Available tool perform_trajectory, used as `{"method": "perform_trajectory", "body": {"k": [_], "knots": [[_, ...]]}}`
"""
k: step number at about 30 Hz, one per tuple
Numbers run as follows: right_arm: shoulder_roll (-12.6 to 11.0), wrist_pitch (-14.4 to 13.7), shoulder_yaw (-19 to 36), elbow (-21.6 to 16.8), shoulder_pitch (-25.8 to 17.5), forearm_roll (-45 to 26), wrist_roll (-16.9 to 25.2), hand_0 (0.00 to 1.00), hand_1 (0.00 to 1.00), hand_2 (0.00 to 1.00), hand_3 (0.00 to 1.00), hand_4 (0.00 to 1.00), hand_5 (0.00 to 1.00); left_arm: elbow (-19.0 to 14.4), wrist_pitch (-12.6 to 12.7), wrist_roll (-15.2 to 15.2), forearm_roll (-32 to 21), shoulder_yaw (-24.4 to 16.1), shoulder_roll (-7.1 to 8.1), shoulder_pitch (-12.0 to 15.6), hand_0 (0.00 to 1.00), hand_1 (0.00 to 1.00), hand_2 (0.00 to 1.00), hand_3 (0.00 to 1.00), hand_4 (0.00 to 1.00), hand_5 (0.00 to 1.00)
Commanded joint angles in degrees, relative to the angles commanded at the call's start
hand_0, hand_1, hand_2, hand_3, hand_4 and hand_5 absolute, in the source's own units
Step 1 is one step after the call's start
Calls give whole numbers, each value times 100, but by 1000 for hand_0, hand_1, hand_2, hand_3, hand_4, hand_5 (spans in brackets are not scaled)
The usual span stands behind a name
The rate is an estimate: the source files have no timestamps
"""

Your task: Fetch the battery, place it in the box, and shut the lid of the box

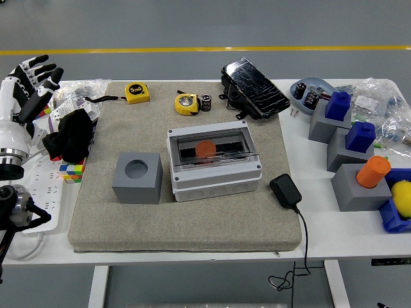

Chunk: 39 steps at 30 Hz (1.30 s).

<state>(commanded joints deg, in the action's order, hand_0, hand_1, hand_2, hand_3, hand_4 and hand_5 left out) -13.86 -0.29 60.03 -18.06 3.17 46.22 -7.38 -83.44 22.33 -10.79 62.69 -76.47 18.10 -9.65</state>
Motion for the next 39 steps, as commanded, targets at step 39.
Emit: {"method": "perform_trajectory", "body": {"k": [39], "knots": [[44,35,-148,53,84,-72,-29,649,678,693,637,992,555,-89,-82,141,128,-98,16,45,508,686,688,737,998,530]]}}
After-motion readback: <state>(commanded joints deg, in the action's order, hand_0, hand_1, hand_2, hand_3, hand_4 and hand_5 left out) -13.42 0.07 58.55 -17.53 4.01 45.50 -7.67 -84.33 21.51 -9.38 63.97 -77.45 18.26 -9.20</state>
